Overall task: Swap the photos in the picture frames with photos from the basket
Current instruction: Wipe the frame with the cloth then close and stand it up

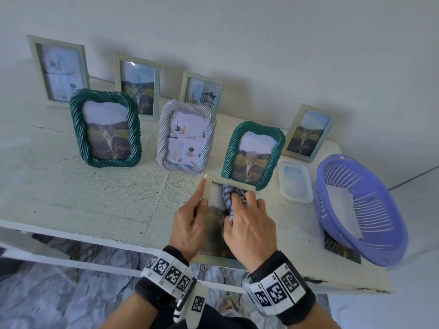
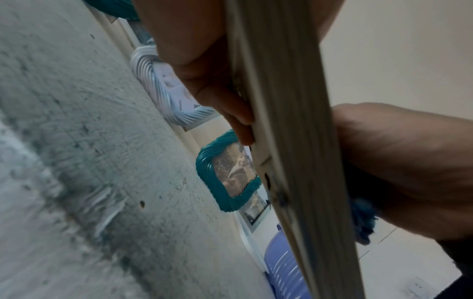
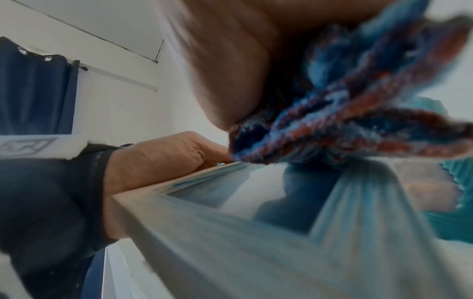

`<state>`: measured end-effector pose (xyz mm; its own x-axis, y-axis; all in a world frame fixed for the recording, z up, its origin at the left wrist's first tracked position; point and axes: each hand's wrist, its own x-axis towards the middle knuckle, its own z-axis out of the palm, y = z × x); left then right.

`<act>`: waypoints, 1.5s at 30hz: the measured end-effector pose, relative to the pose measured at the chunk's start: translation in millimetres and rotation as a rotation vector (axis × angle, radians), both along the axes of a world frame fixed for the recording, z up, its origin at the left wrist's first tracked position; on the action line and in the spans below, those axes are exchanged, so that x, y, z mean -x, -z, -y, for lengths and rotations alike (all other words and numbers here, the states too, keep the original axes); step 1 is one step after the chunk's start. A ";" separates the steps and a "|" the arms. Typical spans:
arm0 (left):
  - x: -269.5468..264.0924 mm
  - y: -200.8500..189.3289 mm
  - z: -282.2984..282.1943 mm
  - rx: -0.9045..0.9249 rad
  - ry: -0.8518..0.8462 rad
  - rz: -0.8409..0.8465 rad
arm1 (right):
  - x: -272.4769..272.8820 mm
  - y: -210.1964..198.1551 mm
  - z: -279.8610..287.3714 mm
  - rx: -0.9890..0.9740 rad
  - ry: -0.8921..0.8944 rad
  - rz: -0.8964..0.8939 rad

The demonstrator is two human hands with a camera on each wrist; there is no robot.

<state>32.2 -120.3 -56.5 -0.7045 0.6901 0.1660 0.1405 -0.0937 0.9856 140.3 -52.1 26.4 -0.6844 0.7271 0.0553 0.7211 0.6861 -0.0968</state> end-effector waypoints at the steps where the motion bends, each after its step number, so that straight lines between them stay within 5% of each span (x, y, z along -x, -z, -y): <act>1: 0.3 -0.2 -1.4 -0.002 -0.010 0.005 | 0.9 -0.3 -1.1 0.002 -0.008 -0.014; 13: 17.7 -6.8 4.5 -0.041 -0.031 0.170 | -15.7 3.5 10.3 0.100 -0.396 -0.034; 21: 6.2 -12.5 4.9 -0.024 0.029 0.113 | 0.6 -4.4 -11.9 0.015 -0.197 -0.021; 37: 26.6 -16.0 -0.6 -0.018 0.016 0.116 | -34.0 7.1 25.2 0.247 -0.437 -0.073; 45: 22.7 -13.2 -5.2 -0.004 -0.011 0.016 | -48.9 -7.5 12.5 0.095 -0.406 0.025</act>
